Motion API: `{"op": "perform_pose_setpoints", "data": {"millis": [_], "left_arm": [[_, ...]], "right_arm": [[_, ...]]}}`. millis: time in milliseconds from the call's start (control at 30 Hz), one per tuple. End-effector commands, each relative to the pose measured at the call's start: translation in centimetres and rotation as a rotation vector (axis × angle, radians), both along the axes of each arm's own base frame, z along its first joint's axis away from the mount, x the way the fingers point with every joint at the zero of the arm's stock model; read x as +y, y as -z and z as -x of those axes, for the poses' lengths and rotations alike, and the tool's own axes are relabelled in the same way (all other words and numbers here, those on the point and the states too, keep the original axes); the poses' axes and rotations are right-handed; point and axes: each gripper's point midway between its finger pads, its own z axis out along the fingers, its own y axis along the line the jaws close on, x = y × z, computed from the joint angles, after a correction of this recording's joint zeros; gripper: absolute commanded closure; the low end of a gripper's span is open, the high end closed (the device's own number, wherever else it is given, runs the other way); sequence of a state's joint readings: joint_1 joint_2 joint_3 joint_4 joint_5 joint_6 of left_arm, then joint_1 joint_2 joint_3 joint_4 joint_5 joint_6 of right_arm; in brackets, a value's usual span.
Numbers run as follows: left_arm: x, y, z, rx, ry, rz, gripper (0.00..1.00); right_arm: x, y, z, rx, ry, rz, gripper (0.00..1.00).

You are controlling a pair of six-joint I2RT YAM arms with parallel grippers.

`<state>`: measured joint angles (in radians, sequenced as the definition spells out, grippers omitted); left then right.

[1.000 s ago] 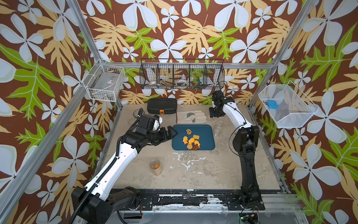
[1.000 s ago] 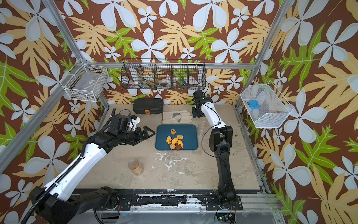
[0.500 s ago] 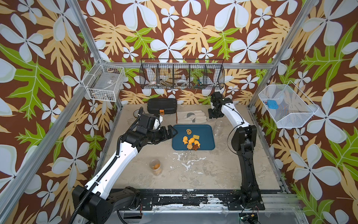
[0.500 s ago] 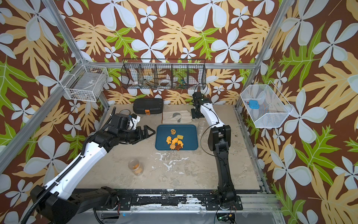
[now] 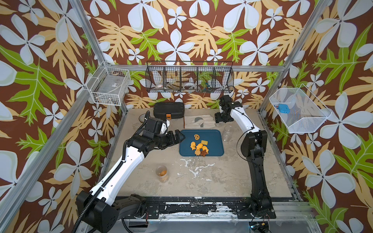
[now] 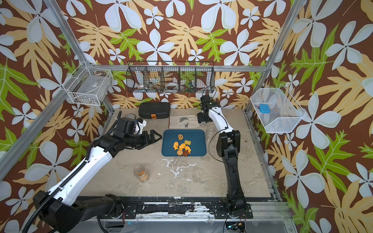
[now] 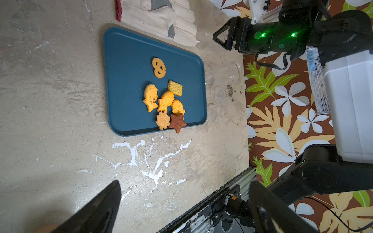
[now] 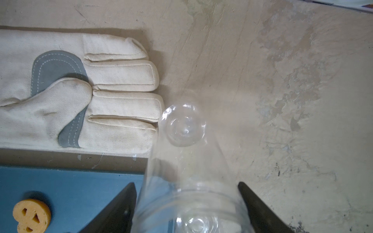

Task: Pour the cookies out of the jar
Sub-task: Place the jar at the center of the board.

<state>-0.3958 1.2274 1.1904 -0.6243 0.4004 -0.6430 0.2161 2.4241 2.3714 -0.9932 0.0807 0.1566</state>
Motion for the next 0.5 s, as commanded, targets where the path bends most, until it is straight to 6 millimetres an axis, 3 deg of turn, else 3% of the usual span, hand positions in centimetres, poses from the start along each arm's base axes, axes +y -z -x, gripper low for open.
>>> {"op": "perform_pose_setpoints", "data": {"millis": [0,267,467], "left_arm": [[0.1,-0.2,-0.1,-0.014,0.004,-0.014,0.0],[0.1,-0.3,-0.4,-0.02,0.001,-0.017,0.0],[0.1,-0.1,-0.5,-0.018,0.0,-0.017,0.0]], "right_arm": [[0.2,-0.1,-0.3,-0.011,0.005,-0.012,0.2],[0.3,-0.9,-0.9,-0.041,0.009,-0.02,0.15],[0.3,-1.9,-1.3,-0.075,0.012,-0.021,0.01]]}}
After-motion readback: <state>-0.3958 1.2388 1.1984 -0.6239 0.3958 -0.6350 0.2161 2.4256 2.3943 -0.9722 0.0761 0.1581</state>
